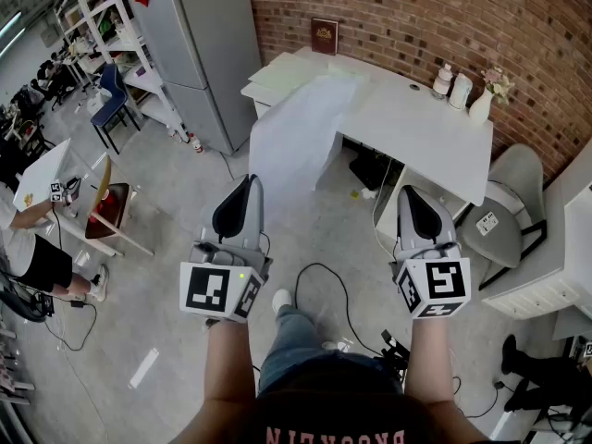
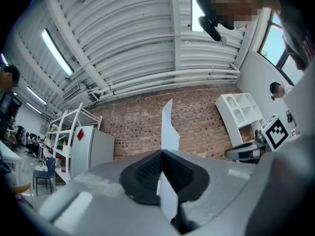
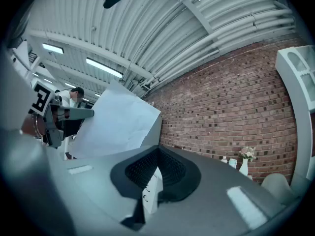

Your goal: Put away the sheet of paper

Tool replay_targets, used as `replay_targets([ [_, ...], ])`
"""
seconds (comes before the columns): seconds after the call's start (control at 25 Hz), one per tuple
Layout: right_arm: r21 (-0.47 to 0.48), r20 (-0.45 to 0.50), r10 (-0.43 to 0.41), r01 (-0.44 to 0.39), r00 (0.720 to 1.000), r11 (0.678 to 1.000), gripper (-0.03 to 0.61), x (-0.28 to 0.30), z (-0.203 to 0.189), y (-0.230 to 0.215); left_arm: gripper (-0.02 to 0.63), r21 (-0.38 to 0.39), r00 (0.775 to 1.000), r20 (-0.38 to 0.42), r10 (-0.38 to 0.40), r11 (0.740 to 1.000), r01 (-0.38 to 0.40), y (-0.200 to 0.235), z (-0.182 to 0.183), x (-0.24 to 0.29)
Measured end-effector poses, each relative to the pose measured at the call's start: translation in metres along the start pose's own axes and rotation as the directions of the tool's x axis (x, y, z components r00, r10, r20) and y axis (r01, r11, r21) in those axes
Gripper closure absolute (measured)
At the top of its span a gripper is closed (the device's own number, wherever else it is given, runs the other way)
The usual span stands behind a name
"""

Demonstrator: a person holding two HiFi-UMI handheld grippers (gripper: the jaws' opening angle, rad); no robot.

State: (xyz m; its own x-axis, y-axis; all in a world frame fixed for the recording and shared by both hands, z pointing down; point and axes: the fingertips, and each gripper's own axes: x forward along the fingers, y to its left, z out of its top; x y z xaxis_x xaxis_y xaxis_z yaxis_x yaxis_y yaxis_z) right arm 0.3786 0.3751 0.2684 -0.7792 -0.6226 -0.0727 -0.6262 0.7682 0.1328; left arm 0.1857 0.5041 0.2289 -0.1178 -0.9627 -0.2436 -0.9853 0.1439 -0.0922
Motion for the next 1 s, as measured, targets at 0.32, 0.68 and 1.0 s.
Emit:
replay_targets([
  [0.32,-0.01,0.02,-0.012,0.012,1.0,1.0,0.578,0.029,0.01,-0.018,0.612,0.058,0.999,-0.03,0.045,0.997,-0.043,0.011,-0.012,0.038],
  [0.68,0.003,0.0,-0.03,0.03,1.0,1.0,0.578,0.08,-0.005,-0.035,0.614,0.039,0.996,-0.075,0.044,0.998,-0.041,0.041,-0.05,0.093],
  [1.0,-0.005,-0.048,-0.047,0.047,0.998,0.999,0.578,0.174,-0.017,-0.047,0.614,0.0,0.997,-0.075,0.03,1.0,-0.031,0.103,-0.074,0.176],
])
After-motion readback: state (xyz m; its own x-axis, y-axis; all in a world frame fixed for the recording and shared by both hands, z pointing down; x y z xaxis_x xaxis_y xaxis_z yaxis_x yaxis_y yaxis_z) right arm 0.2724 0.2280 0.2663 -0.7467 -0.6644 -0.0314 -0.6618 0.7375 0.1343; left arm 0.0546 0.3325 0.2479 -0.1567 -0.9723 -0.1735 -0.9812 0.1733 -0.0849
